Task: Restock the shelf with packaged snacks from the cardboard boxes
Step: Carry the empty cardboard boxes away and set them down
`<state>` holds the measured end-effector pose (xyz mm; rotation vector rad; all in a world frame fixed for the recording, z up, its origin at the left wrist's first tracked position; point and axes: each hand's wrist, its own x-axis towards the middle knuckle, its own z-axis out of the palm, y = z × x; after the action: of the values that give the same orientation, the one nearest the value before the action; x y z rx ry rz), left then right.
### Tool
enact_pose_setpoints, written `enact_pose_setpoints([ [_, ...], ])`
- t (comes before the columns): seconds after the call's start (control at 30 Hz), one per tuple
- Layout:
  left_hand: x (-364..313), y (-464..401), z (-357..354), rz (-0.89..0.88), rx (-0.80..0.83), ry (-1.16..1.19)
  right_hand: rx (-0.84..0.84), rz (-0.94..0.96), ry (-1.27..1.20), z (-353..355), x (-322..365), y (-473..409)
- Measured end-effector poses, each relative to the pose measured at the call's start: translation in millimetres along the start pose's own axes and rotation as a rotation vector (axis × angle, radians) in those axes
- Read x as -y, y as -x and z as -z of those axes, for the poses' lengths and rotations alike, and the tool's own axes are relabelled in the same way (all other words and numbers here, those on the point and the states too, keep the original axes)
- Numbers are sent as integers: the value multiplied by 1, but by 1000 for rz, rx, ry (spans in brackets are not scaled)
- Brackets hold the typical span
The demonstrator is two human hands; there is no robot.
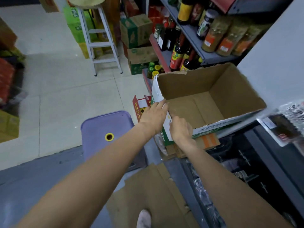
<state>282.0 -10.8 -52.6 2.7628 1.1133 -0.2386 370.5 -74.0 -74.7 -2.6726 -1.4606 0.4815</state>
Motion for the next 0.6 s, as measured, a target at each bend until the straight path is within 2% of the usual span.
enact_pose_setpoints([
  [0.1,0,2,4,-91,2,-162,-15,17,-50,6,-8,22],
  [0.2,4,8,13,-105,-32,-255,1,60,-89,15,-13,51],
  [0.47,41,70,45,-56,-62,-317,-173,207,-138,25,20,112],
  [0.6,84,140,51,32,-79,-287,-148,361,-126,16,60,136],
])
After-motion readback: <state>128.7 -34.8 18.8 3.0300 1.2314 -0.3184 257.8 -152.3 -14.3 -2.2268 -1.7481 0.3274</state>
